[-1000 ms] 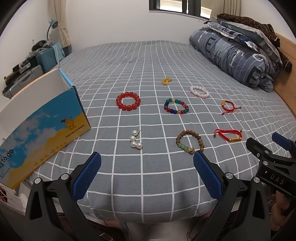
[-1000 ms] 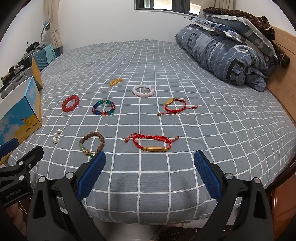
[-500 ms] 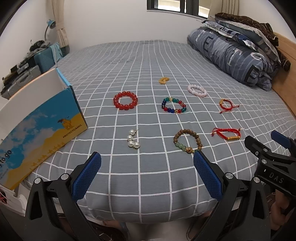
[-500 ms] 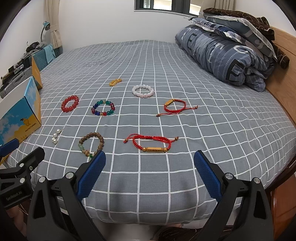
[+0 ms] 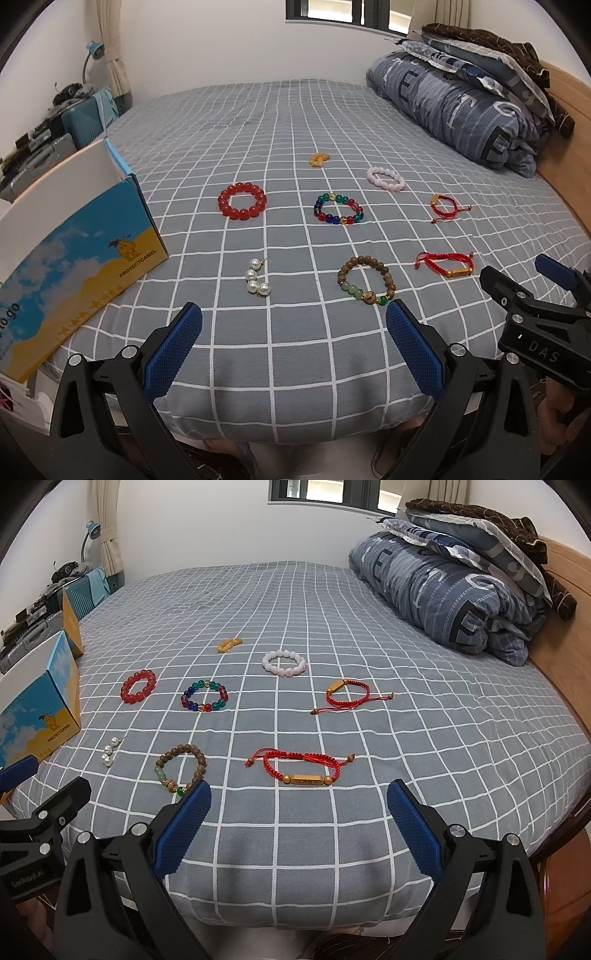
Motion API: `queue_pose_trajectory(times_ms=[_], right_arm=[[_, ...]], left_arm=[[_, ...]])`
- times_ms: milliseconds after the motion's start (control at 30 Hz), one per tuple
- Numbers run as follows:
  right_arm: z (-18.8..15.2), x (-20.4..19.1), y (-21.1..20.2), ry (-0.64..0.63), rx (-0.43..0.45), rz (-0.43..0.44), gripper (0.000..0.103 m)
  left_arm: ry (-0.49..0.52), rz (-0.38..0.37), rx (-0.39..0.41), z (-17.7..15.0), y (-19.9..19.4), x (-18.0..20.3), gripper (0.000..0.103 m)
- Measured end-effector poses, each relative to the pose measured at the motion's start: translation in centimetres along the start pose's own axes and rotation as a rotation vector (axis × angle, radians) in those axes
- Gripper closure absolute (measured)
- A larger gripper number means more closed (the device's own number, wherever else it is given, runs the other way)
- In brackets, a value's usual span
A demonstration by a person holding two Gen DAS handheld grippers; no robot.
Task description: Organize jewelry
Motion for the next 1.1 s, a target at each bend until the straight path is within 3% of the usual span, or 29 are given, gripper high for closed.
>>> queue_pose_trajectory(times_ms=[1100], right_arm=[[0.39, -0.56, -0.23, -0.029, 0.026, 0.006, 0.011]], left_arm=[[-0.016, -0.008, -0.009, 0.30, 0.27, -0.09, 0.006]])
Point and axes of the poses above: each gripper's, at about its wrist camera, not at the fingertips, and y roughly the way its jaws point, x to its right, z to its top, the point moved 9 cm from there along y, roughly the way its jaws point, and after that the axes turned 9 degrees about -x, right-handed, at the moved point
